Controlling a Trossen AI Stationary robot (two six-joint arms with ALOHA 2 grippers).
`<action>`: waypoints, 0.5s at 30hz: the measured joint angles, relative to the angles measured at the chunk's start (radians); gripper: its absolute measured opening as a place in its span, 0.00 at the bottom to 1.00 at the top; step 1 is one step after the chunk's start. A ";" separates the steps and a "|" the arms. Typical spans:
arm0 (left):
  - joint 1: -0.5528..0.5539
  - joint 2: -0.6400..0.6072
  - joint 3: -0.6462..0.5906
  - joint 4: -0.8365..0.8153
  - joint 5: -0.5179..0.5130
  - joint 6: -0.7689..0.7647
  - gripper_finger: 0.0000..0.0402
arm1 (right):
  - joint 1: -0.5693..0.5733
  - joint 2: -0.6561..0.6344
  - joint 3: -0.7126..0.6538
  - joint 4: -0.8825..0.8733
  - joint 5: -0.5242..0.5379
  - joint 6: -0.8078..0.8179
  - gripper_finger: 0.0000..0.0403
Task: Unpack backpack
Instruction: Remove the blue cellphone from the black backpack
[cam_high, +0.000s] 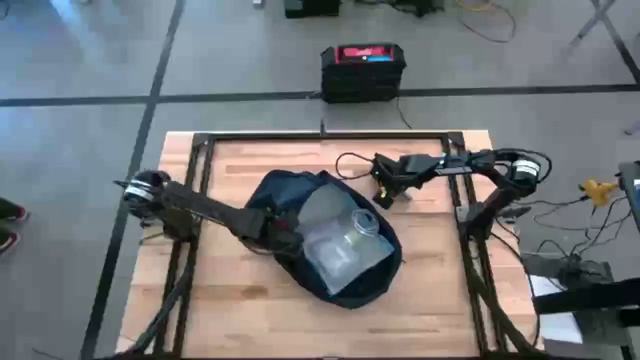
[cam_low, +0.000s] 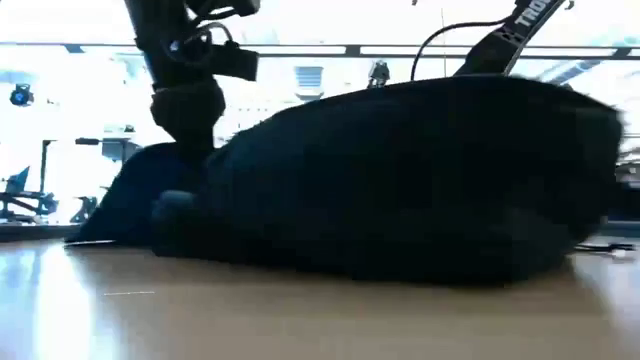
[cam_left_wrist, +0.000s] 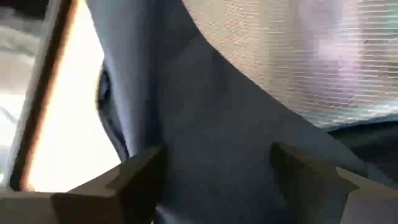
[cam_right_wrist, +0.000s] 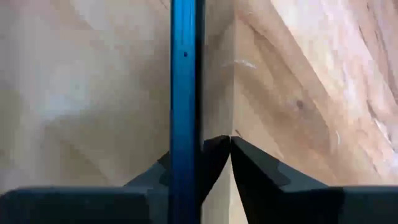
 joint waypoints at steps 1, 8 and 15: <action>-0.004 -0.027 -0.025 -0.026 -0.016 -0.027 0.68 | 0.000 0.000 0.000 0.000 0.000 -0.002 0.29; -0.057 -0.290 -0.227 0.091 -0.094 -0.144 0.68 | 0.000 0.000 0.002 -0.006 -0.017 -0.017 0.36; -0.079 -0.474 -0.430 0.569 -0.055 0.053 0.68 | 0.005 0.000 0.063 -0.104 -0.027 -0.005 0.41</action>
